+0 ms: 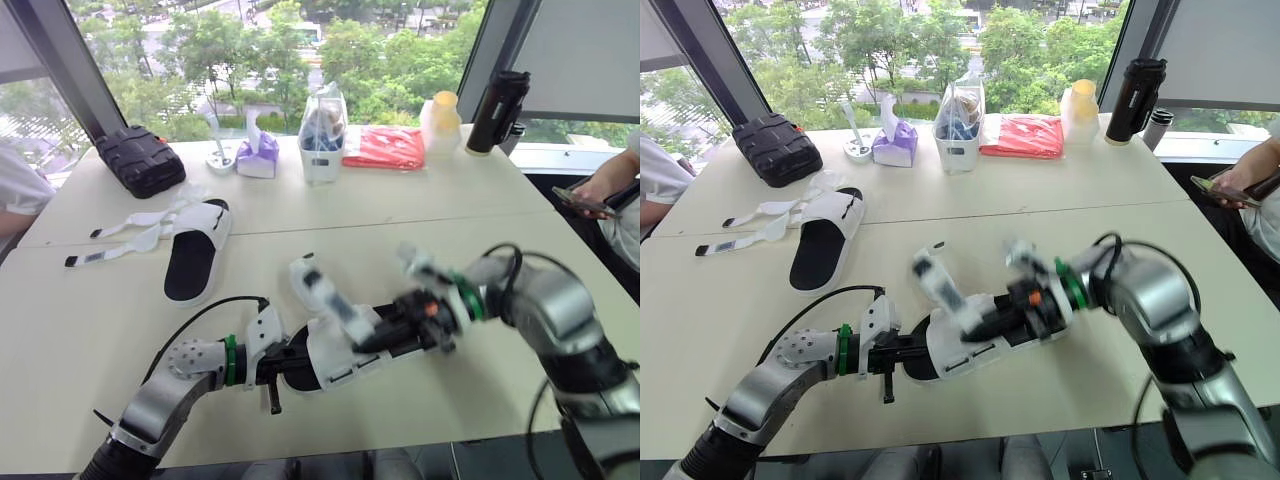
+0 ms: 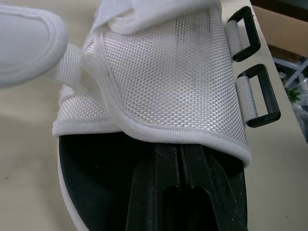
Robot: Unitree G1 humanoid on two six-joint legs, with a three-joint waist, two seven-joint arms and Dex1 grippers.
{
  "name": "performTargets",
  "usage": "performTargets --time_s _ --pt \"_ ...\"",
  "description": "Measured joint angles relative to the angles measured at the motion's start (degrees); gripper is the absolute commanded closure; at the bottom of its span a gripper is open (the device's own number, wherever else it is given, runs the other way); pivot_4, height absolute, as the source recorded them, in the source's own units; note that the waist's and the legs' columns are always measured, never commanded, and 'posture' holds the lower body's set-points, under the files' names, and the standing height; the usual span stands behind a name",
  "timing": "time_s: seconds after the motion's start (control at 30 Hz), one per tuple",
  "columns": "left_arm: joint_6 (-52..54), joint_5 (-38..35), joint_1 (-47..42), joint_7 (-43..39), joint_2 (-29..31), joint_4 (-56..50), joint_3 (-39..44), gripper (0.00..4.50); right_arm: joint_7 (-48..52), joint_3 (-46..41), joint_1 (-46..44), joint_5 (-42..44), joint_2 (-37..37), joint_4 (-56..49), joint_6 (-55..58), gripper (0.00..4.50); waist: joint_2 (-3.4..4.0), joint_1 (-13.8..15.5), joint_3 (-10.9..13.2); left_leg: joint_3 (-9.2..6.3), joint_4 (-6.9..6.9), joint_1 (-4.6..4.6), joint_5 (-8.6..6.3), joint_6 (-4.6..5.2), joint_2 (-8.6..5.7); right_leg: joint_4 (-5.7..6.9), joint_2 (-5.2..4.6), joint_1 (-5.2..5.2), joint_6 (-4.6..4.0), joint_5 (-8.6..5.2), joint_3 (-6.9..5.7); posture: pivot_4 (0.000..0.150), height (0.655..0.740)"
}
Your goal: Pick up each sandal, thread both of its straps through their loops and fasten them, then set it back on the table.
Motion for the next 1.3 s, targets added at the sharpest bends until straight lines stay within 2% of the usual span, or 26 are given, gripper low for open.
performTargets --time_s 0.13,0.17,0.27,0.43,0.53,0.67,0.77,0.83,1.07,1.3 --pt "0.17 0.01 -0.04 -0.04 0.07 0.06 -0.10 4.50 -0.39 3.78 2.36 -7.99 -0.54 0.76 -15.99 4.47 -0.02 -0.16 -0.01 0.02 0.08 0.24 0.00 0.00 0.05 -0.01 0.04 0.28 0.04 0.02 0.02 0.150 0.7400" --pt "0.20 0.01 0.10 -0.05 0.16 0.08 -0.10 4.50 -0.94 4.16 2.83 -9.54 -0.01 1.55 -19.43 4.22 -0.04 -0.07 -0.02 -0.01 0.09 0.33 0.00 0.00 0.07 -0.03 0.05 0.39 0.04 0.01 -0.01 0.150 0.7400" --pt "0.21 -0.02 0.21 -0.11 0.30 0.07 -0.09 4.50 -1.41 6.43 3.70 -14.79 0.99 5.05 -32.28 3.20 -0.05 0.00 -0.02 0.00 0.11 0.39 0.01 -0.01 0.20 -0.04 0.05 0.46 0.04 0.02 0.00 0.150 0.7400" --pt "0.66 -0.04 0.20 -0.25 0.99 0.07 0.01 4.50 -1.78 9.81 3.59 -26.89 -0.90 13.05 -68.16 0.67 -0.08 -0.32 -0.01 0.10 0.06 1.16 -0.01 -0.01 0.38 -0.08 0.20 1.21 0.07 -0.02 0.01 0.150 0.7400" --pt "1.15 -0.05 0.28 -0.28 1.02 0.07 -0.08 4.50 -3.33 10.32 3.11 -30.05 -0.94 17.11 -78.55 0.67 -0.12 -0.36 0.01 0.08 0.06 1.60 -0.01 -0.01 0.56 -0.16 0.36 1.67 0.03 -0.23 0.01 0.150 0.7400" --pt "1.13 -0.07 1.11 -0.49 0.95 -0.09 -0.38 4.50 -4.18 10.38 2.80 -31.37 -1.50 18.72 -83.42 0.67 -0.13 -0.06 0.01 0.05 0.06 1.90 -0.01 -0.01 0.58 -0.16 0.37 1.98 -0.01 -0.25 0.04 0.150 0.7400" --pt "1.14 -0.05 1.49 -0.70 0.97 -0.62 -0.55 4.50 -3.65 9.92 3.37 -29.59 -4.52 16.79 -81.73 0.67 -0.12 0.18 0.02 0.03 0.06 1.83 -0.01 0.00 0.55 -0.17 0.34 1.94 -0.06 -0.23 0.05 0.150 0.7400" --pt "1.10 -0.01 1.69 -0.95 1.05 -0.74 -0.53 4.50 -2.48 7.86 4.13 -25.19 -7.72 14.34 -75.16 0.67 -0.12 0.20 0.03 0.01 0.06 1.70 -0.02 0.00 0.54 -0.18 0.34 1.81 -0.24 -0.11 0.06 0.150 0.7400" --pt "0.80 0.04 1.45 -1.51 0.81 -0.76 -0.69 4.50 0.50 -1.40 2.79 -3.73 -15.78 3.86 -41.85 0.67 -0.08 0.41 0.02 -0.04 0.09 1.06 -0.02 0.00 0.54 -0.20 0.33 1.23 -0.26 -0.09 0.04 0.150 0.7400" --pt "-0.66 0.24 0.98 -1.56 0.45 -0.15 -2.08 4.50 1.53 -3.42 4.80 7.62 -21.15 1.24 -14.52 0.67 -0.10 1.55 0.03 0.01 0.08 0.86 -0.05 0.06 0.54 -0.32 0.28 1.07 -0.26 -0.09 0.00 0.150 0.7400"
